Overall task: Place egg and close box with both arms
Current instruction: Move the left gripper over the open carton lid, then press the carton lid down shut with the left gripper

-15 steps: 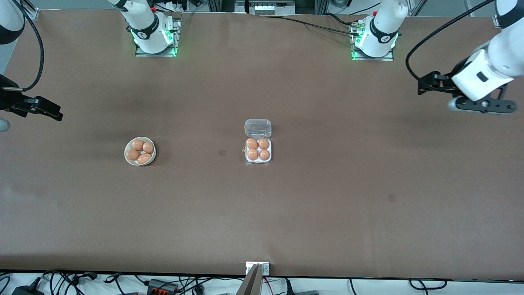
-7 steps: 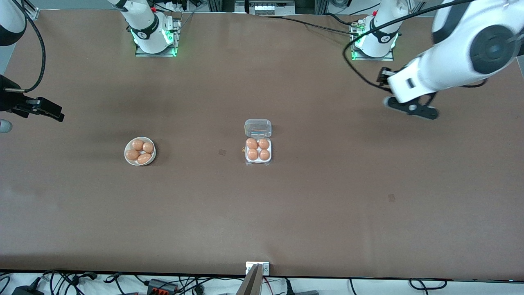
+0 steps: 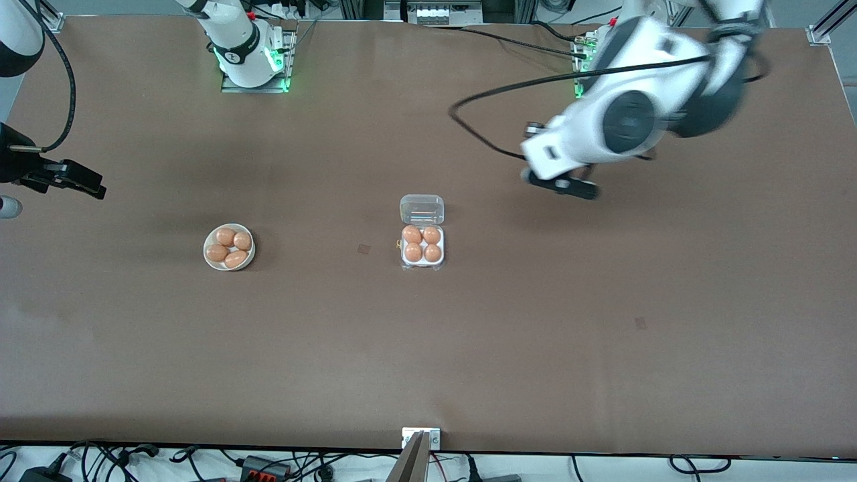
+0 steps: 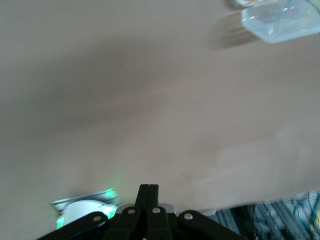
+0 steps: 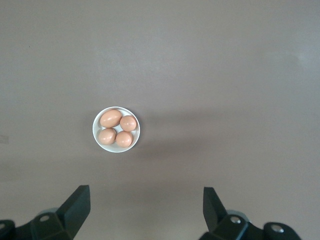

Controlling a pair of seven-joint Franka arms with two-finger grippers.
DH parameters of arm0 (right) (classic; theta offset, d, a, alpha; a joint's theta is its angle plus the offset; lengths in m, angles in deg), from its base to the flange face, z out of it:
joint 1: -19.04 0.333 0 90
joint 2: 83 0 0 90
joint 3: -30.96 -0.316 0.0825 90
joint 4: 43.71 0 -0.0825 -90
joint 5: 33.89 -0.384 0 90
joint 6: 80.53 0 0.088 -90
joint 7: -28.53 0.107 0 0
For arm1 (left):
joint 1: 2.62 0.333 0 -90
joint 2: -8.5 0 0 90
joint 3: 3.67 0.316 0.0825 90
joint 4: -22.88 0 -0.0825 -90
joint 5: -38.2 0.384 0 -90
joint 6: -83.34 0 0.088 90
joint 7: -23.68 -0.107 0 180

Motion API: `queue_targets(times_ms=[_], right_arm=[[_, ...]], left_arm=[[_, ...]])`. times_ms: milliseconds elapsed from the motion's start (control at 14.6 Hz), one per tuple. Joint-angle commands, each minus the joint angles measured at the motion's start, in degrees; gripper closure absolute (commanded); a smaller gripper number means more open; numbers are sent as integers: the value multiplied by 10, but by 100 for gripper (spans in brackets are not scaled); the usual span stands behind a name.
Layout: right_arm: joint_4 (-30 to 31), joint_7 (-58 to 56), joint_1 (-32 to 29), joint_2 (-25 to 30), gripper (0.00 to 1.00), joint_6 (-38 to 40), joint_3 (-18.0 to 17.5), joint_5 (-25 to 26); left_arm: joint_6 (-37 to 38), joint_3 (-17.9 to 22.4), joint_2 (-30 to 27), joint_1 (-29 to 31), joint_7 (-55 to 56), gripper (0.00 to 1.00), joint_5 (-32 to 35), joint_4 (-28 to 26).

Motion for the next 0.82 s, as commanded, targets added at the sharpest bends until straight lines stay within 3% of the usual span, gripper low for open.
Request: queue_targets(times_ms=[0,343,549,755], right_arm=[[1,-19,0,2,0,-1,3,-3],[1,-20,2,2,0,7,3,-4],[1,-20,2,2,0,17,3,-4],[1,-20,1,3,0,16,4,-21]], left_arm=[[-101,3,16,-82,115,99,-3,-36],[-264,4,103,-154,197,99,6,-35],[-372,3,153,-170,244,99,58,-31],[-499,10,197,-172,247,99,65,-28]])
